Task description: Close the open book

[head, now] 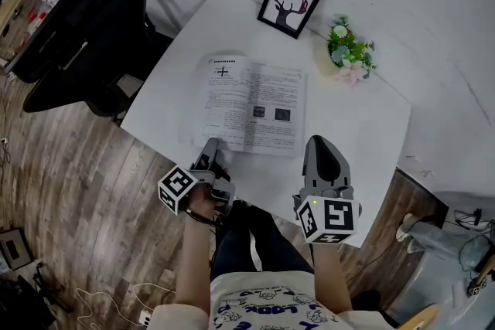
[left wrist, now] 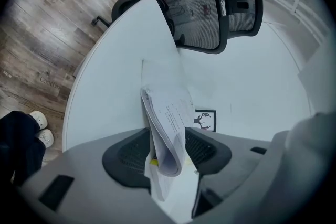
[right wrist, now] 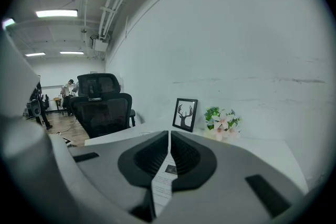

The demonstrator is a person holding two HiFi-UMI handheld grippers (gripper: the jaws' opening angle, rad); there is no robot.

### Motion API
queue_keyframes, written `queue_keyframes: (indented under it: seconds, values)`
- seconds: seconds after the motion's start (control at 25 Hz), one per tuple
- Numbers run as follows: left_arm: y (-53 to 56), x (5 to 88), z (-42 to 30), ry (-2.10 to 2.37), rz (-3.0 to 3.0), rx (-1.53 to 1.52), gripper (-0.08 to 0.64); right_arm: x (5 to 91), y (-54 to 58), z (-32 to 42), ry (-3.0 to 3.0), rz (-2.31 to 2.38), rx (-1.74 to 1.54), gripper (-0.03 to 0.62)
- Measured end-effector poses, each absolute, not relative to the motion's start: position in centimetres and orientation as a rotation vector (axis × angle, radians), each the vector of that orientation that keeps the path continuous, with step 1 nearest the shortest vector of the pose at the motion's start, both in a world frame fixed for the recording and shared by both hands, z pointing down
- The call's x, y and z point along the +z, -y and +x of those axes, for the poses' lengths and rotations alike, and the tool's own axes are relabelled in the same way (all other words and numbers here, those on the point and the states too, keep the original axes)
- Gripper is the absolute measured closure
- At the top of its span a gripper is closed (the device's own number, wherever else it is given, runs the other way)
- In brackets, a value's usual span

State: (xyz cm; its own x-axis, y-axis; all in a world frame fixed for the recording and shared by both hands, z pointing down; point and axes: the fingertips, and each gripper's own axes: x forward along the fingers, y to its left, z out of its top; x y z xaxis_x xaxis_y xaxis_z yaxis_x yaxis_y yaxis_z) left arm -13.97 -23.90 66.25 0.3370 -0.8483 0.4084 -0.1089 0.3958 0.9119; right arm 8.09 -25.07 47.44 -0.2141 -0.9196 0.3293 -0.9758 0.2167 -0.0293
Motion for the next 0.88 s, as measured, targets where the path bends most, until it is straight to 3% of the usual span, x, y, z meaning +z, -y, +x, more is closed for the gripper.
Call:
queue_keyframes:
  seconds: [0.36, 0.6, 0.88]
  values:
    - [24.6, 66.3, -15.2, 1.144, 1.065, -0.656, 0.353, 47.7, 25.2, 8.2, 2.239, 1.789, 0.34, 0.558]
    - [24.1, 66.1, -15.2, 1.16, 1.071, -0.638, 0.465, 47.5, 25.4, 8.1, 2.245, 1.788, 0.334, 0.558]
    - [24.0, 63.9, -14.6, 1.152, 1.222, -0.582, 0.505, 46.9, 25.6, 8.1, 2.253, 1.805, 0.33, 0.558]
